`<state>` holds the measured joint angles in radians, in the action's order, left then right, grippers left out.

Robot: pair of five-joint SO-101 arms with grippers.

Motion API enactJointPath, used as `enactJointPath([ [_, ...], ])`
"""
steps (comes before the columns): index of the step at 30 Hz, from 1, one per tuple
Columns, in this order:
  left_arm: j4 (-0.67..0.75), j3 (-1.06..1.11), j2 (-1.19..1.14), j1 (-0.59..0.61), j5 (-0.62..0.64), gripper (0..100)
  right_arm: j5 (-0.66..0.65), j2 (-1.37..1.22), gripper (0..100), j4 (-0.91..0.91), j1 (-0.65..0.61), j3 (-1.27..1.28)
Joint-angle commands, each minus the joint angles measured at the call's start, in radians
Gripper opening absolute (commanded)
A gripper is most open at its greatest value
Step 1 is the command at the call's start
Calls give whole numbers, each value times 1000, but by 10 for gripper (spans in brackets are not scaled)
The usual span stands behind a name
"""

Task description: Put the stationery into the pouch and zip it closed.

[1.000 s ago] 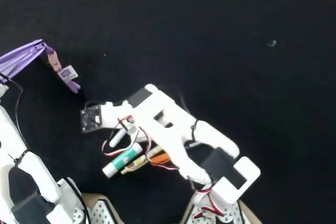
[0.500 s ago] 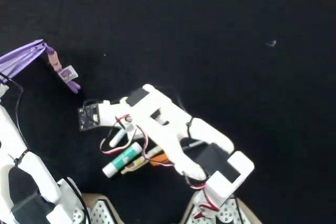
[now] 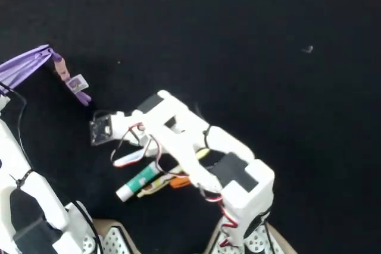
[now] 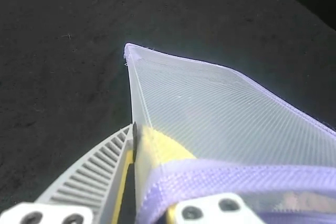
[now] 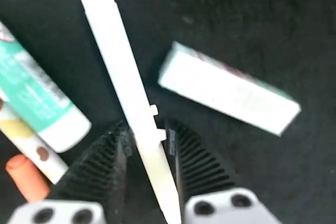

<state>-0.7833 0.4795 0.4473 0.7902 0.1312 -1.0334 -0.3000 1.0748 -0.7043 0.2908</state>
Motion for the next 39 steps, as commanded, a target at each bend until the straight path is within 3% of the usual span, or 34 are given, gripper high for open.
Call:
enactJointPath([
  [1,26,-15,34,-19,2,29,40,50,11,9,84,-65],
  [10,15,-56,44,-96,-3,29,195,414,11,9,203,-16],
  [16,-166,-213,34,-246,-3,29,319,685,11,2,295,19],
  [21,-331,-375,34,-435,3,29,516,826,11,-137,381,71],
  [26,-446,-483,34,-601,18,28,626,963,11,-315,405,191],
  [36,-456,-421,32,-774,68,28,830,1244,11,-681,400,437],
  [39,-454,-407,32,-791,132,29,879,1288,11,-764,400,487],
])
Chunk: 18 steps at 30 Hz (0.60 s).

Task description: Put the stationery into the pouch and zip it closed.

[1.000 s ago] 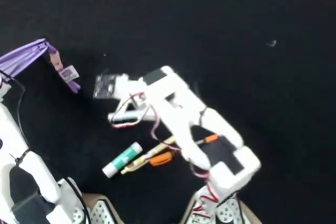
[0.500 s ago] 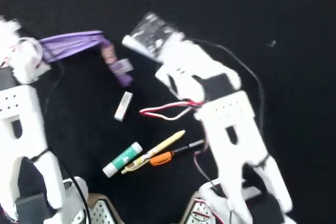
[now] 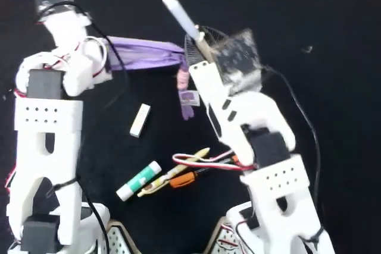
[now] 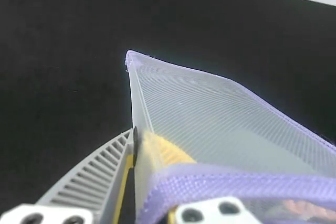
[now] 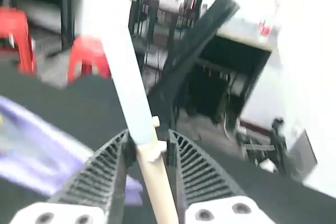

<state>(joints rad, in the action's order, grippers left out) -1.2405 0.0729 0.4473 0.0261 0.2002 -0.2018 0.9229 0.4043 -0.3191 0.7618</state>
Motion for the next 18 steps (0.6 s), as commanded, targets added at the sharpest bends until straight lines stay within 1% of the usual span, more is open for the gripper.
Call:
enactJointPath([
  [1,3,4,32,-30,80,29,71,77,11,-123,15,31],
  [4,3,1,11,-31,86,29,147,105,11,-222,8,76],
  [7,5,-4,-48,-31,87,29,195,128,11,-336,-35,134],
  [13,20,-33,-176,-33,89,29,196,142,11,-614,-207,291],
  [15,17,-50,-201,-35,89,30,196,139,11,-701,-239,343],
  [18,18,-61,-213,-35,89,30,198,111,11,-798,-255,389],
])
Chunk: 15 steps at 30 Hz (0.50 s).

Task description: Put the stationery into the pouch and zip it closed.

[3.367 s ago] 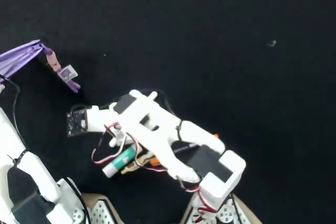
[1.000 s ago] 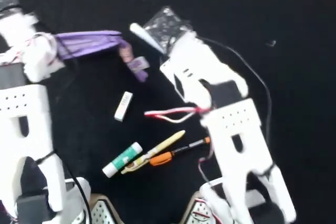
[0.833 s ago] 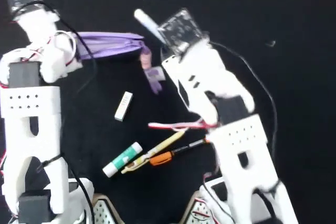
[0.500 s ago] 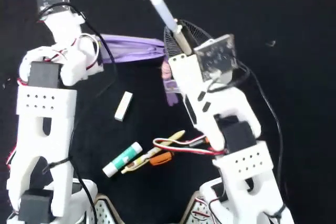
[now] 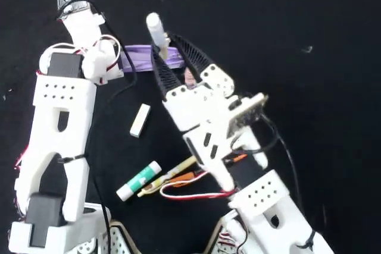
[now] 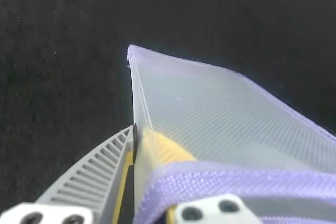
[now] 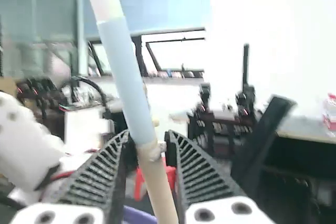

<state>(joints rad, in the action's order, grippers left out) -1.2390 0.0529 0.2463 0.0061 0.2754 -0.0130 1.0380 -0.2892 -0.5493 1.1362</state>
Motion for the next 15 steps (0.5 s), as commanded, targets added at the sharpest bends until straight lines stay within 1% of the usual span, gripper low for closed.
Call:
enactJointPath([
  [1,17,-41,-12,-25,14,30,9,-22,11,-130,-25,24],
  [6,14,-33,-12,-76,14,30,11,-185,11,-253,-21,22],
  [10,21,-33,-23,-42,14,30,9,-291,11,-370,-20,41],
  [15,21,-50,-20,-5,14,30,8,-323,11,-396,25,108],
])
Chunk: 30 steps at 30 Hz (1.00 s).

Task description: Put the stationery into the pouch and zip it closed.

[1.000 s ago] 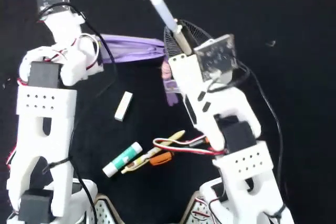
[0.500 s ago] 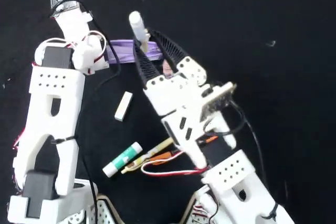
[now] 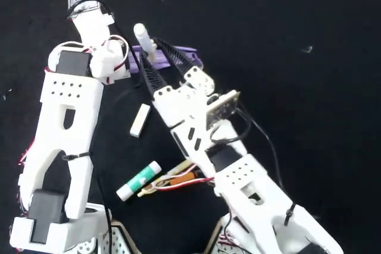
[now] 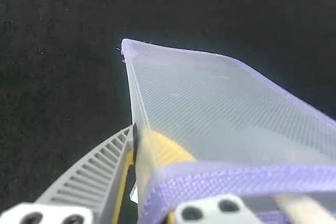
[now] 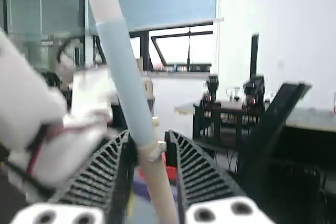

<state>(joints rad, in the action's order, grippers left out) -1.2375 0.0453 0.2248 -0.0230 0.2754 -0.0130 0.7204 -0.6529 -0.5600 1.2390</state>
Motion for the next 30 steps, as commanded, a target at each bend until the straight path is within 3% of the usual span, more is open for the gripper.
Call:
enactJointPath([
  [1,17,-51,0,24,14,30,8,-12,11,-32,46,10],
  [19,18,-51,-2,31,14,30,8,-236,52,-28,51,-21],
  [26,20,-51,-2,31,12,30,8,-236,250,-28,49,-18],
  [30,20,-58,-2,45,12,30,-31,-222,262,-26,49,-19],
])
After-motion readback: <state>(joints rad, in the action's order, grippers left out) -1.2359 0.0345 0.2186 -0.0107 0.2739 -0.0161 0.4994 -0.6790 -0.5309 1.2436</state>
